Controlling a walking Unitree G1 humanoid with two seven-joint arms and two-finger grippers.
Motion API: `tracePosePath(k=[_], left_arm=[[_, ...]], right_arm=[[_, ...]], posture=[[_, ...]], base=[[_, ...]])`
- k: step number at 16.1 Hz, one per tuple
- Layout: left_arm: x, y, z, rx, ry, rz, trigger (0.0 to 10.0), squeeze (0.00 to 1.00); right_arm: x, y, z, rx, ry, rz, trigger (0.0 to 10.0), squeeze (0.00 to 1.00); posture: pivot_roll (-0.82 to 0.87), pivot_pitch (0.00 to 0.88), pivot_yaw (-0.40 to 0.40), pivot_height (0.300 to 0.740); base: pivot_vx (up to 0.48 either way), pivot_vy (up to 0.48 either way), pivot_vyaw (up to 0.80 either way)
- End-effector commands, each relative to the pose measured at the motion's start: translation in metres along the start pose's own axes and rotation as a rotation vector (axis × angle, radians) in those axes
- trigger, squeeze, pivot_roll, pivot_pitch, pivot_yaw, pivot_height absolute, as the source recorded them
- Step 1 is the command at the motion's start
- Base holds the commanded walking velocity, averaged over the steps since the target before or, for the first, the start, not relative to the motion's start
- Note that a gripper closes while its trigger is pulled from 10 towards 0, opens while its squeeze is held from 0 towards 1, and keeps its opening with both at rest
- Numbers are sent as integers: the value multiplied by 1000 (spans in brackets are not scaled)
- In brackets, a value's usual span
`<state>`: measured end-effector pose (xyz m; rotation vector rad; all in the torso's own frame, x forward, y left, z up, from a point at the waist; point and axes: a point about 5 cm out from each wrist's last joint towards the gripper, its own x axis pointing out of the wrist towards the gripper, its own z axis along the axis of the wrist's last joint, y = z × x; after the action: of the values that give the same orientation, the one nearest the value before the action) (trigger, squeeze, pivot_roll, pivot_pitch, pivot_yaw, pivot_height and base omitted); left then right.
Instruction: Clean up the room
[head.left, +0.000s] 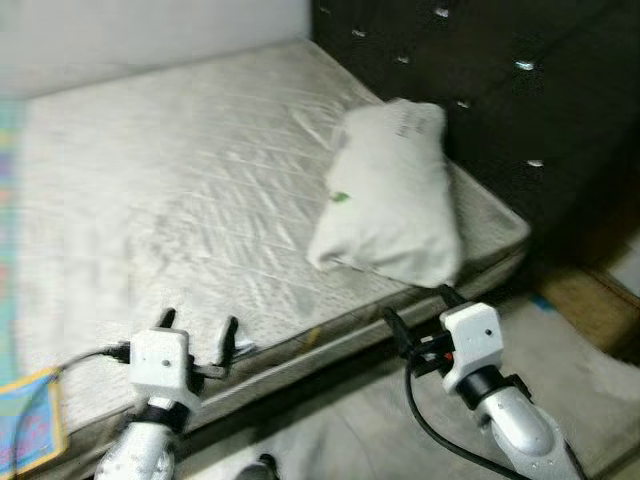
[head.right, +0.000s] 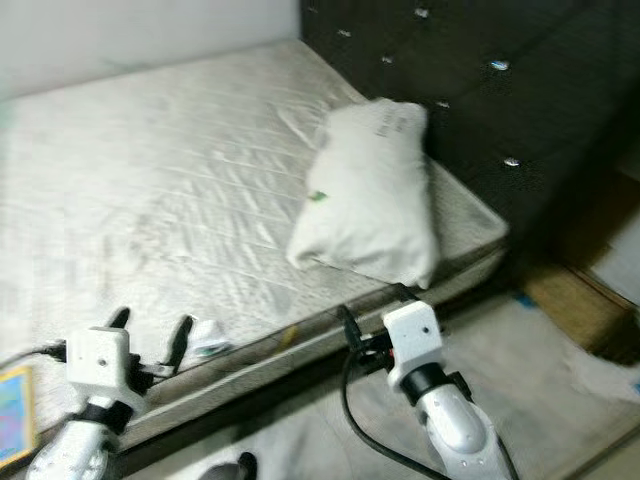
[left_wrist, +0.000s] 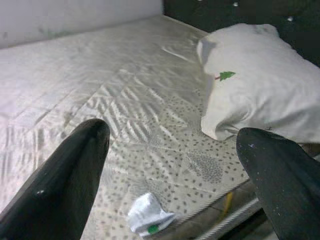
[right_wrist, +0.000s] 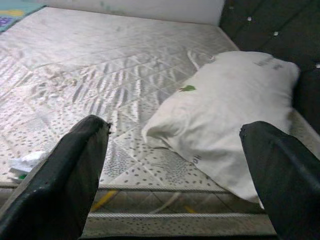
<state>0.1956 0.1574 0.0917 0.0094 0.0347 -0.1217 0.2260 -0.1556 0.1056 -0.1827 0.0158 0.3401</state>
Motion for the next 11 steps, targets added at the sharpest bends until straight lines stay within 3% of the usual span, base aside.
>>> tracePosePath(k=[1, 11], left_arm=[[-3, 2, 0, 21, 6, -2, 10000, 0], [-4, 1, 2, 11, 8, -23, 10000, 0]], right_arm=[[0, 3, 0, 7, 0, 12, 10000, 0], [3, 4, 1, 16, -3, 9, 10000, 0]], posture=[[71, 181, -28, 740], [71, 196, -22, 740]], base=[[0, 0, 800], [0, 0, 800]])
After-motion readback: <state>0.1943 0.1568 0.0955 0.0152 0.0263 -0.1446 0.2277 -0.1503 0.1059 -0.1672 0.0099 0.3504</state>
